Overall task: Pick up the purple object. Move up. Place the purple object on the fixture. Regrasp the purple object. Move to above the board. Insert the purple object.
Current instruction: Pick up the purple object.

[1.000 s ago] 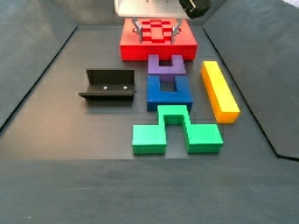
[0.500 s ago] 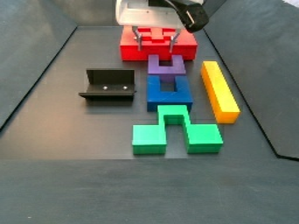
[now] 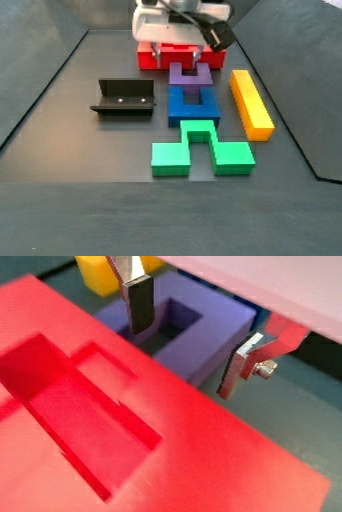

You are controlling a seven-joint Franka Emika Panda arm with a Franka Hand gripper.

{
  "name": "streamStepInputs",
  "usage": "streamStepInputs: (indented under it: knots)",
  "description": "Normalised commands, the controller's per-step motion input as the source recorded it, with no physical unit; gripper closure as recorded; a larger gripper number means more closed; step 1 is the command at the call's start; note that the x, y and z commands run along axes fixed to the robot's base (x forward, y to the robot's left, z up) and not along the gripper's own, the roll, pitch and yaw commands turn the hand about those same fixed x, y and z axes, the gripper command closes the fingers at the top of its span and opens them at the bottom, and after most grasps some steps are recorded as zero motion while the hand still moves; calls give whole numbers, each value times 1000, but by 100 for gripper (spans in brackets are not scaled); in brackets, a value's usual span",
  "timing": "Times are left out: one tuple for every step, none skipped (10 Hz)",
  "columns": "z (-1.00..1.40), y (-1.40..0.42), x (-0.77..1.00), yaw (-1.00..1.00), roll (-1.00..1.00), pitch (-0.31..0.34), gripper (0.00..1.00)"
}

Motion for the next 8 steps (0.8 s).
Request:
streamStepInputs:
  knots:
    - [-160,-37,177,71,96,-197,0]
    - [0,-129,20,3,134,-30,0]
    - [0,-171,0,0,181,-27,0]
    - [-131,-106,0,0,213,-81,0]
    - [-11,-37,0,0,176,0,0]
    - [-80,3,60,23,151,0,0]
    - [-189,57,57,54,160,-36,0]
    - [-274,37,29,46,161,-84,0]
